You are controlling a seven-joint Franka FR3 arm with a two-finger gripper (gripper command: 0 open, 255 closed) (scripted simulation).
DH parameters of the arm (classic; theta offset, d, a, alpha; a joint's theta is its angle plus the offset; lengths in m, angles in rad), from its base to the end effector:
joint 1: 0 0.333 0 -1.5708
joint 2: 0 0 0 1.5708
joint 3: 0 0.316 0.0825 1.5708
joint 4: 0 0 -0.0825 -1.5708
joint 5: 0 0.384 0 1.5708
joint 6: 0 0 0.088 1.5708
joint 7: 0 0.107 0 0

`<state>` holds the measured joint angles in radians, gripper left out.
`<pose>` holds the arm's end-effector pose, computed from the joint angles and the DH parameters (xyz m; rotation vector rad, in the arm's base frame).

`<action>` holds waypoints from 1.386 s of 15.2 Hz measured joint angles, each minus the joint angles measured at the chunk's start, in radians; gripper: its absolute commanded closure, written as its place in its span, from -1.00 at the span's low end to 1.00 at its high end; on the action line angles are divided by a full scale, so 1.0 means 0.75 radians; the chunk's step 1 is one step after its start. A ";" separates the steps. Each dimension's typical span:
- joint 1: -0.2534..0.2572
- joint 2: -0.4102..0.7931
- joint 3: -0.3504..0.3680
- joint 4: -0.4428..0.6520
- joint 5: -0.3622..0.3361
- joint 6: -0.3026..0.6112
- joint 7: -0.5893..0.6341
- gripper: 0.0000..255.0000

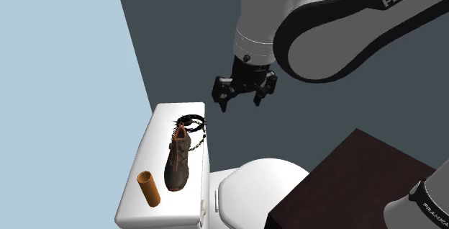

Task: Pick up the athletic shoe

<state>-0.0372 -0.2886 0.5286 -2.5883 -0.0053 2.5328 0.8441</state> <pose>0.3917 0.2057 0.3644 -3.0670 0.5465 -0.3821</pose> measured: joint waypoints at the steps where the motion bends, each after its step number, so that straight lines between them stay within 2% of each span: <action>1: -0.025 0.055 0.040 0.021 -0.045 0.034 0.068 -1.00; 4: -0.104 0.227 0.142 0.092 -0.234 0.114 0.306 -1.00; 6: -0.142 0.385 0.188 0.178 -0.445 0.142 0.519 -1.00; 8: -0.130 0.526 0.175 0.258 -0.646 0.153 0.715 -1.00; 10: -0.059 0.681 0.122 0.360 -0.847 0.147 0.917 -1.00; 11: -0.023 0.739 0.091 0.402 -0.917 0.145 0.992 -1.00; 14: 0.083 0.901 0.013 0.551 -1.055 0.120 1.156 -1.00; 17: 0.180 1.053 -0.055 0.713 -1.140 0.092 1.269 -1.00; 21: 0.248 1.159 -0.118 0.788 -1.221 0.112 1.362 -1.00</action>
<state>0.1487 0.5809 0.4401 -1.9974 -0.9209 2.6165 1.8659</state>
